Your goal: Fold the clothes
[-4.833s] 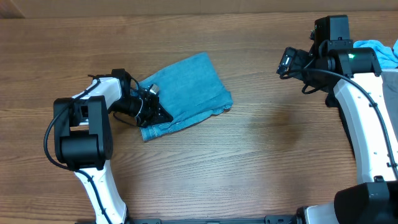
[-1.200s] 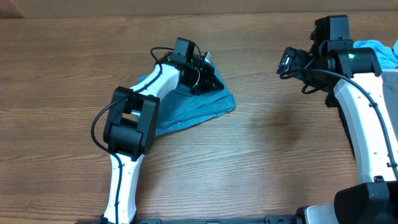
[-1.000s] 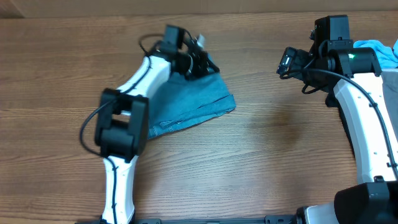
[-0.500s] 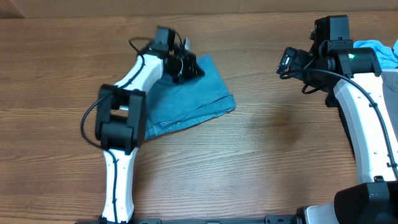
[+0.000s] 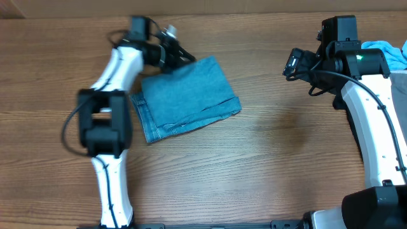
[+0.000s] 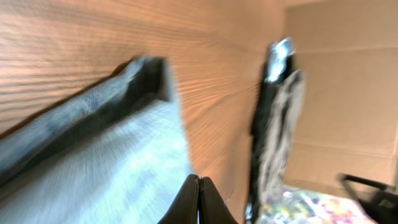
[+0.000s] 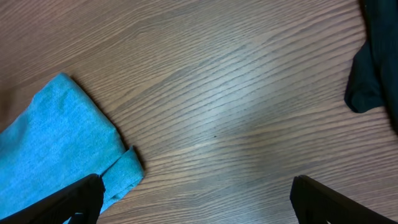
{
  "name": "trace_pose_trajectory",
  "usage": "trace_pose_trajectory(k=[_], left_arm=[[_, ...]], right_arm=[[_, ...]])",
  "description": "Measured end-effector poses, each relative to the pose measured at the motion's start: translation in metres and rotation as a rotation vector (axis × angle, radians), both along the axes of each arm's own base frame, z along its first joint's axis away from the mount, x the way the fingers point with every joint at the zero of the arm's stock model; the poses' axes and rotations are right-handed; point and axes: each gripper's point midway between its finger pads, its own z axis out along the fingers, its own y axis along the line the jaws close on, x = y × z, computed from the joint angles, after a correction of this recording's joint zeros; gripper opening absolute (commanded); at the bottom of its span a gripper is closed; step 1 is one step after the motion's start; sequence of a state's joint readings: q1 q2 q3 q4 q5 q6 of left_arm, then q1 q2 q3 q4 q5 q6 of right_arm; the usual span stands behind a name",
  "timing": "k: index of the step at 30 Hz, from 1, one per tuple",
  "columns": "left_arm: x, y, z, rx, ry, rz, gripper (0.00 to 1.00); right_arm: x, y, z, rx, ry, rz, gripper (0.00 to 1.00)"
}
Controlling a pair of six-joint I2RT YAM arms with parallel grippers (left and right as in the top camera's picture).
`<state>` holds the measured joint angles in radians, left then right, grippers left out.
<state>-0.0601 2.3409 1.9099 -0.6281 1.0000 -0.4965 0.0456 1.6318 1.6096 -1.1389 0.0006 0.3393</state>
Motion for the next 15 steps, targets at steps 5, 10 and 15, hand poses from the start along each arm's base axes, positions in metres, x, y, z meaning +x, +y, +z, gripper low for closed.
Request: trace_pose_trajectory(k=[5, 10, 15], left_arm=[[-0.018, 0.073, 0.094, 0.021, -0.055, 0.108, 0.07], [-0.053, 0.106, 0.065, 0.142, 0.093, 0.104, 0.04], [-0.076, 0.106, -0.008, 0.230, 0.235, 0.004, 0.04]], right_arm=[[0.000, 0.000, 0.000, 0.000, 0.000, 0.000, 1.00], [0.000, 0.000, 0.000, 0.000, 0.000, 0.000, 1.00], [0.000, 0.000, 0.000, 0.000, 0.000, 0.000, 1.00]])
